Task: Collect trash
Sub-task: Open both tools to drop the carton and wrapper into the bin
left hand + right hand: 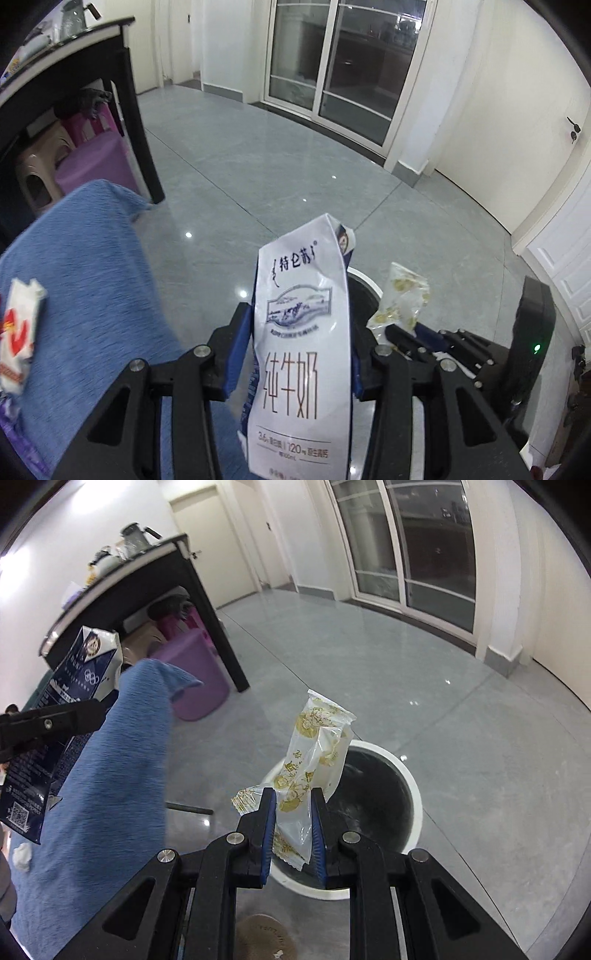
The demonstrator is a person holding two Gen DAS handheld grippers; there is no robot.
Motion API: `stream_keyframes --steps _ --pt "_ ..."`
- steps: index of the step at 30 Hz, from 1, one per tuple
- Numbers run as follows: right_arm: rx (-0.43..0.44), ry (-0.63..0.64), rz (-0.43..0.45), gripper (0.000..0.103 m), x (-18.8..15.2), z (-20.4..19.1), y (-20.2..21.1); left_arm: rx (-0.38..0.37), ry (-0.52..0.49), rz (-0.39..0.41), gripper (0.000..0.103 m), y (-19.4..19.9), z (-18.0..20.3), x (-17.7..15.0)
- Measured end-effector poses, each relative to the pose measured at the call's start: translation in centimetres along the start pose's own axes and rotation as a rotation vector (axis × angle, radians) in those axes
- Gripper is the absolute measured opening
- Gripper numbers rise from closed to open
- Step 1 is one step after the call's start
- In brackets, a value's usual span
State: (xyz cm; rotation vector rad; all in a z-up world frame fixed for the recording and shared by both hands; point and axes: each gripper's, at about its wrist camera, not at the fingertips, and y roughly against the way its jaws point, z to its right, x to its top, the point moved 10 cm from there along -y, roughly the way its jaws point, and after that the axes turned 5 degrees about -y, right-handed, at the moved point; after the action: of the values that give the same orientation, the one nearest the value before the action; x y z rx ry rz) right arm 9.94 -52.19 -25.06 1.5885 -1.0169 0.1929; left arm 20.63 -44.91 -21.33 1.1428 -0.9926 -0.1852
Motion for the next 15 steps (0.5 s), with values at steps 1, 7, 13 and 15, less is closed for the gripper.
stream_keyframes --steps 1,7,13,15 --pt "-0.009 -0.007 -0.013 0.02 -0.1 0.7 -0.8 -0.014 0.005 -0.009 0.044 -1.0 0.3 0.3" --pt "-0.059 -0.026 -0.084 0.025 -0.6 4.2 -5.3 -0.092 0.043 -0.059 0.056 -5.7 1.2 1.3" --pt "-0.095 -0.049 -0.112 0.042 -1.2 6.2 -6.9 -0.098 0.048 -0.045 0.056 -4.9 1.1 1.3" --pt "-0.099 -0.061 -0.11 0.042 -1.3 6.5 -6.6 -0.101 0.05 -0.026 0.056 -3.6 0.9 1.1"
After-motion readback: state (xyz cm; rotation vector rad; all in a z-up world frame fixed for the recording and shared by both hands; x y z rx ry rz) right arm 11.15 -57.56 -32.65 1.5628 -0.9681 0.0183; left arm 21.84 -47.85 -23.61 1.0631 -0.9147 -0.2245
